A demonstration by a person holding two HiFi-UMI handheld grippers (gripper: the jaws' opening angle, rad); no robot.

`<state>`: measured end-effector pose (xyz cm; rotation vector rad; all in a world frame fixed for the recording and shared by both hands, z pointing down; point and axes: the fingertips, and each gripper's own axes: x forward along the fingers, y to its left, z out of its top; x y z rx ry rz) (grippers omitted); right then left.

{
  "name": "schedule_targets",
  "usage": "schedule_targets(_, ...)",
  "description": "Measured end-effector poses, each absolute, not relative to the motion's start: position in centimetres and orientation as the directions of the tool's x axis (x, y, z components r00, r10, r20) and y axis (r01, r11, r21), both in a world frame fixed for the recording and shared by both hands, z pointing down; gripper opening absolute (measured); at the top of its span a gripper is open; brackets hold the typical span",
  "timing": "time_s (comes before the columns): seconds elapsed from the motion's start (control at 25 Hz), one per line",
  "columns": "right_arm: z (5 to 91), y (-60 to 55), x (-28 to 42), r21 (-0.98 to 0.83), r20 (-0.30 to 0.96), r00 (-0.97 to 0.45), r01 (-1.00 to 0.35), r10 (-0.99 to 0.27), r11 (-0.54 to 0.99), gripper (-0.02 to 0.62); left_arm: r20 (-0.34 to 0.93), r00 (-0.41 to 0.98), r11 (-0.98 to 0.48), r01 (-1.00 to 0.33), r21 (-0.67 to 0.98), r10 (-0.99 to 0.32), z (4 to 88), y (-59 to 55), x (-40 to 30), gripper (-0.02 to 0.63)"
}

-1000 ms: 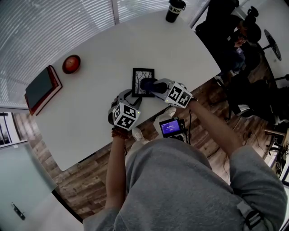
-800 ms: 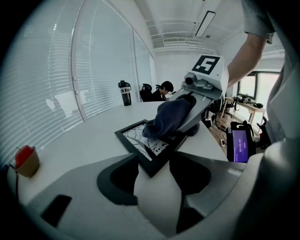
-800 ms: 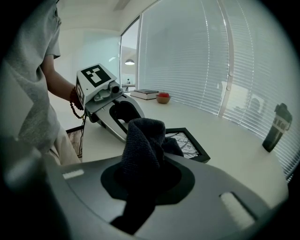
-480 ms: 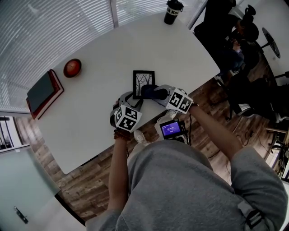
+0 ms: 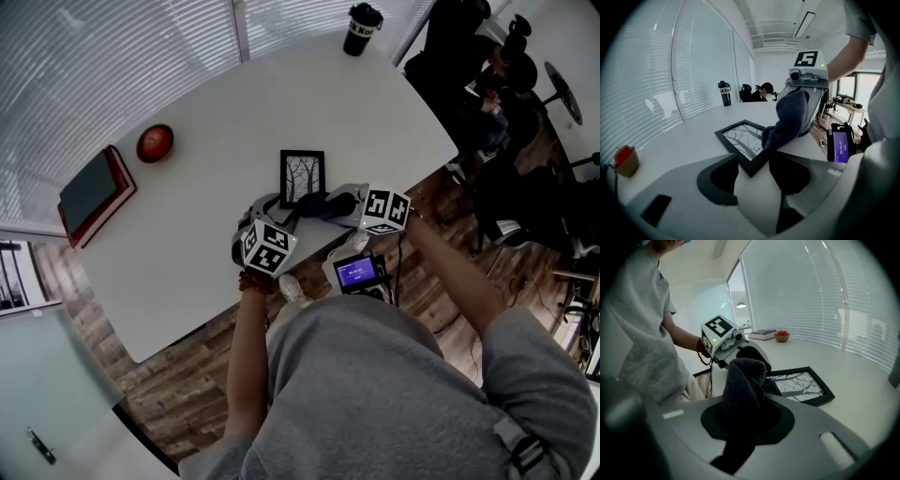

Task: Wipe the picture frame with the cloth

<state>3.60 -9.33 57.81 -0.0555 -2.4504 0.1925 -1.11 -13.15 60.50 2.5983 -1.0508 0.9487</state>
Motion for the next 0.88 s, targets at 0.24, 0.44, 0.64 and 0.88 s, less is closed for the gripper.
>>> schedule_targets(0.24, 52.2, -13.0, 4.8, -0.133, 0.534, -0.836, 0.059, 0.121, 0.989, 0.071, 0.622, 0.547, -0.734, -0.676, -0.066, -0.561, 60.5, -13.2, -1.0, 0.208)
schedule_targets(0.44, 51.6, -20.9, 5.0, 0.128, 0.634, -0.767, -0.028, -0.104, 0.991, 0.074, 0.621, 0.549, -0.735, -0.675, -0.064, -0.559, 60.3, -13.2, -1.0, 0.206)
schedule_targets(0.64, 54.4, -26.6, 4.5, 0.285, 0.739, -0.632, -0.021, -0.233, 0.958, 0.075, 0.620, 0.549, -0.734, -0.676, -0.065, -0.561, 60.3, -13.2, -1.1, 0.204)
schedule_targets(0.88, 56.7, -28.0, 2.6, 0.212, 0.733, -0.645, -0.083, -0.215, 0.974, 0.078, 0.621, 0.549, -0.734, -0.676, -0.065, -0.560, 60.4, -13.2, -1.0, 0.204)
